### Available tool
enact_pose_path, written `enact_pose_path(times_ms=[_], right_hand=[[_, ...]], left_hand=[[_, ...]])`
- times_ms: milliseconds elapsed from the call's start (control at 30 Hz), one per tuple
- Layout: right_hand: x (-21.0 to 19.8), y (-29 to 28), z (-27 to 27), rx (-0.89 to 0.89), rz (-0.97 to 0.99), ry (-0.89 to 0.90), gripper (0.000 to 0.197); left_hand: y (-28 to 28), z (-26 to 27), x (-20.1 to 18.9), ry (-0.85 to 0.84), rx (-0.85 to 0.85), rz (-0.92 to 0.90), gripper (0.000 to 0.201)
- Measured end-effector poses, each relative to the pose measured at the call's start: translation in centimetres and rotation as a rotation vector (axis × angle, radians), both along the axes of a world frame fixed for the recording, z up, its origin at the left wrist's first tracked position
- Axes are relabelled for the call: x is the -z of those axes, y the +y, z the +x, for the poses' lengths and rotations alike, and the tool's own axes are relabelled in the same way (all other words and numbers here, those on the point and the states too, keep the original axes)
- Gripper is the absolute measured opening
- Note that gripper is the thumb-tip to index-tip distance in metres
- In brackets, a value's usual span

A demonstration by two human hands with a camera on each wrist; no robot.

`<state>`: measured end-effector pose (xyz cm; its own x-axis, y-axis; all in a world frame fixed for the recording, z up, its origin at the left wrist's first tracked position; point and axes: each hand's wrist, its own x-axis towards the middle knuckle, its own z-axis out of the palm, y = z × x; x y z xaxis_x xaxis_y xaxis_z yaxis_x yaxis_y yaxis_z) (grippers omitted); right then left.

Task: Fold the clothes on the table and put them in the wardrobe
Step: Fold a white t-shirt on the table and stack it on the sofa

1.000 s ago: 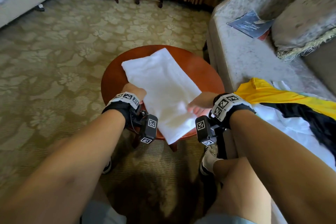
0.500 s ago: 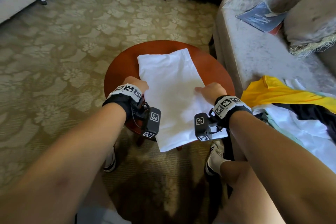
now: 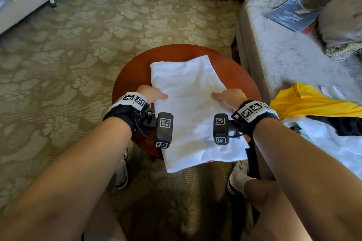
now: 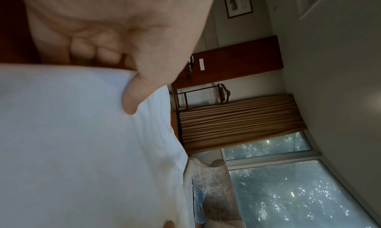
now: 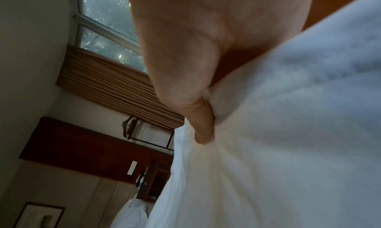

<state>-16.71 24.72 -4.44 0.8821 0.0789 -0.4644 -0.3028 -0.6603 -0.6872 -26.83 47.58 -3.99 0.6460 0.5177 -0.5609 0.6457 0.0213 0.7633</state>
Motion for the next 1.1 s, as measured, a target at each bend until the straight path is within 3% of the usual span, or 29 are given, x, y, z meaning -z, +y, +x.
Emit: enact_pose_path(times_ms=[133, 200, 300, 400, 533, 633, 700, 767, 900, 1000, 1100], right_hand=[[-0.9, -0.7, -0.4, 0.107, 0.192, -0.025, 0.075], [-1.8, -0.9, -0.7, 0.118, 0.265, -0.093, 0.065], [-4.0, -1.1, -1.3, 0.145, 0.352, -0.224, 0.036], [-6.0, -1.1, -2.2, 0.151, 0.358, -0.358, 0.032], [-8.3, -1.8, -3.9, 0.184, 0.495, -0.431, 0.043], [-10.3, -2.7, -5.5, 0.156, 0.565, -0.416, 0.019], [-11.7, -3.4, -6.5, 0.143, 0.625, -0.428, 0.017], [-13.0, -4.0, -7.5, 0.135, 0.667, -0.427, 0.013], [-15.0, -5.2, -8.7, 0.148, 0.726, -0.427, 0.008], [-15.7, -5.7, -9.1, 0.130, 0.735, -0.358, 0.023], [-15.4, -5.3, -8.6, 0.141, 0.654, -0.324, 0.023]], left_hand=[[0.3, -0.5, -0.8, -0.094, -0.064, -0.067, 0.030], [0.0, -0.8, -1.7, -0.191, -0.093, -0.045, 0.017], [-0.5, -1.3, -3.3, -0.322, -0.126, 0.031, 0.025], [-0.5, -1.7, -4.7, -0.362, -0.092, 0.136, 0.020], [-0.7, -2.7, -7.2, -0.403, 0.013, 0.293, 0.048], [-1.3, -4.1, -9.7, -0.427, 0.060, 0.380, 0.056], [-1.9, -5.1, -11.5, -0.487, 0.023, 0.329, 0.045], [-2.0, -5.9, -13.0, -0.528, 0.006, 0.215, 0.050], [-1.7, -7.7, -15.0, -0.588, 0.146, 0.044, 0.033], [-1.3, -8.5, -15.4, -0.634, 0.151, 0.000, 0.033], [-0.8, -8.0, -15.0, -0.641, 0.098, -0.061, 0.031]])
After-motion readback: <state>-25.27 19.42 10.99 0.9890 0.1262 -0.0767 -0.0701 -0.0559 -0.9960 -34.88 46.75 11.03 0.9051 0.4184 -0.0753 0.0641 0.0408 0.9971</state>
